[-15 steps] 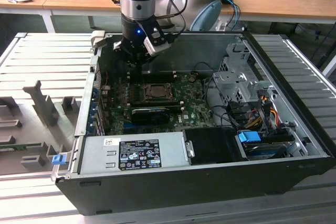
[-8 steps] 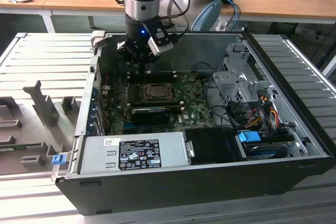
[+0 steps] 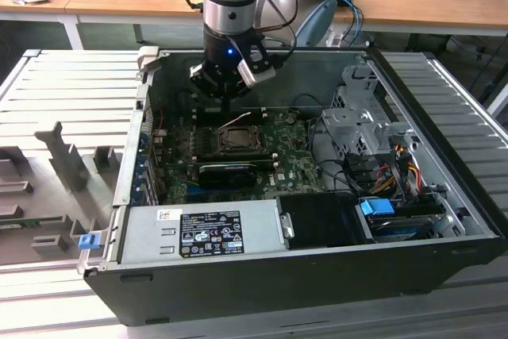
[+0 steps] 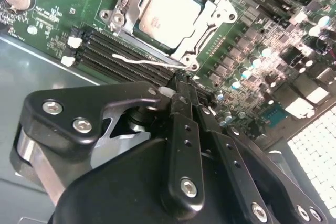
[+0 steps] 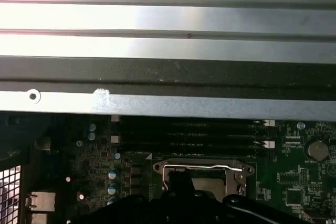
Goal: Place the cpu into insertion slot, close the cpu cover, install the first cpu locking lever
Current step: 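Close the cpu cover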
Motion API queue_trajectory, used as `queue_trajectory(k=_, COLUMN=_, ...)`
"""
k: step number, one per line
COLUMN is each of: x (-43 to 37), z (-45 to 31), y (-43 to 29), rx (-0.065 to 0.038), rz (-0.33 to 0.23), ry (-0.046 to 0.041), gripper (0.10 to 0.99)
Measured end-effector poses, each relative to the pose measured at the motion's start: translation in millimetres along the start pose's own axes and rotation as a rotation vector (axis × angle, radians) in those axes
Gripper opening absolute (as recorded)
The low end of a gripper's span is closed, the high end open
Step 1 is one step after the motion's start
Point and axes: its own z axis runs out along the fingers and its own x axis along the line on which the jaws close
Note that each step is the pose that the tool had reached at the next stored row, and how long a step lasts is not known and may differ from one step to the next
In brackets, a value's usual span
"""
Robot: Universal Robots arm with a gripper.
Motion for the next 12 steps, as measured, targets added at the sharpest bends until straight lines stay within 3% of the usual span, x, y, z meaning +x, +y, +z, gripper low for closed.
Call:
queue_trajectory(k=1, x=0.0, z=0.3, y=-0.2, rx=-0.012, rz=0.0, ry=-0.0004, gripper=0.106)
queue_trajectory(k=3, x=-0.2, z=2.9, y=-1.1, rx=-0.02, rz=0.0, ry=-0.0011, gripper=0.106)
queue_trajectory(k=9, x=-8.4, z=11.5, y=-1.3, rx=-0.019, rz=-0.007, ry=-0.0003, gripper=0.106)
queue_trajectory(k=12, x=-12.2, z=12.9, y=-1.7, rx=-0.019, rz=-0.009, ry=-0.0118, gripper=0.106)
